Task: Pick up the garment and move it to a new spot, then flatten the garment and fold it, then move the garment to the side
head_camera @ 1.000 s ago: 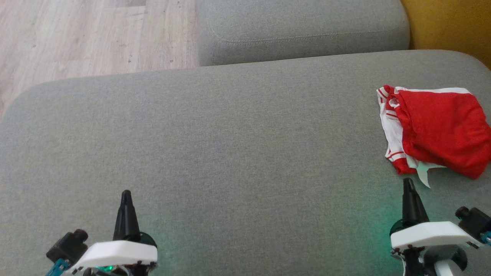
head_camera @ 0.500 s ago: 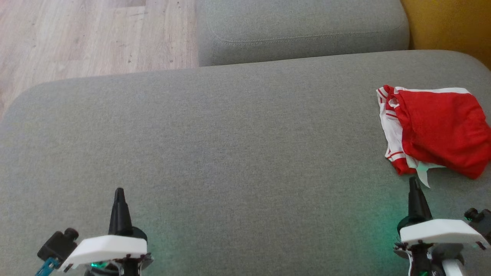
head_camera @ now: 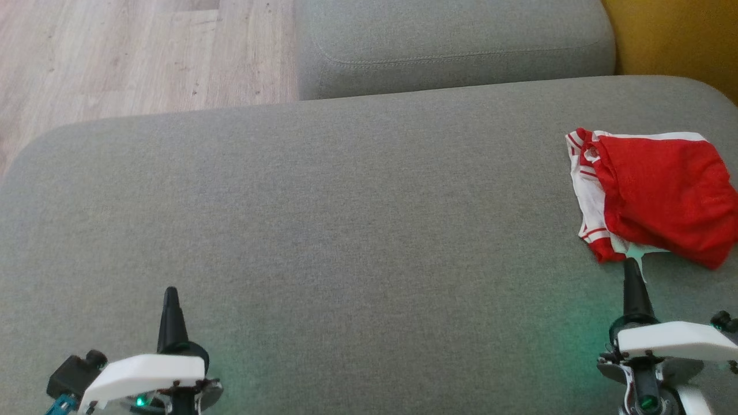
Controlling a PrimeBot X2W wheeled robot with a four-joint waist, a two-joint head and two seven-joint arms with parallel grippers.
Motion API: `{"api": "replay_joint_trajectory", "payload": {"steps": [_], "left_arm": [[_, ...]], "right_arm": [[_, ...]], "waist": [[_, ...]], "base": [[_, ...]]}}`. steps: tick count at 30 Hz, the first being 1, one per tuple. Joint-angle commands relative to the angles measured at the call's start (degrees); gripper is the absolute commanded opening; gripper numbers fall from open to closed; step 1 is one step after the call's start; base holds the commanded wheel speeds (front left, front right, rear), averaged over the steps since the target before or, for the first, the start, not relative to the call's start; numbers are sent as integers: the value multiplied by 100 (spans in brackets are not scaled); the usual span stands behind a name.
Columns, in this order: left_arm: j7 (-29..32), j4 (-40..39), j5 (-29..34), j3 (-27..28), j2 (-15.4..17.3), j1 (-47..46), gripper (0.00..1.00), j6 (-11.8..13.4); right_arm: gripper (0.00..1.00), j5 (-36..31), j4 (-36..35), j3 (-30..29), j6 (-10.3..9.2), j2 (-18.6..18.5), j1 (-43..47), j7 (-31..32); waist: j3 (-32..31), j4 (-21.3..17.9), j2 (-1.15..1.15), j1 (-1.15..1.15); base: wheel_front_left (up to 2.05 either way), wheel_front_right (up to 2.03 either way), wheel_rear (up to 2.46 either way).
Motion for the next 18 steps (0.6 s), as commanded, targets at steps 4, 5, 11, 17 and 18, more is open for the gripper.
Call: {"api": "replay_joint_trajectory", "payload": {"steps": [4, 5, 11, 17, 18], "left_arm": [[97, -165, -303, 251, 49, -344, 0, -44], [113, -165, -356, 266, 49, -348, 0, -47], [213, -160, -675, 351, 49, -369, 0, -66], [313, -156, -993, 437, 49, -391, 0, -85], [330, -155, -1046, 451, 49, -395, 0, -88]], "right_arm": [[0, 372, -240, 27, -3, -22, -295, 108], [0, 436, -246, 21, -3, -23, -298, 124], [0, 821, -283, -18, -3, -24, -314, 223], [0, 1206, -320, -56, -3, -25, -331, 322], [0, 1270, -326, -63, -3, -26, -334, 338]], "waist": [[-1, 0, 0, 0], [-2, -1, 0, 0], [-3, -1, 0, 0], [-5, -2, 0, 0], [-5, -2, 0, 0]], "base": [[0, 0, 0], [0, 0, 0], [0, 0, 0], [0, 0, 0], [0, 0, 0]]}}
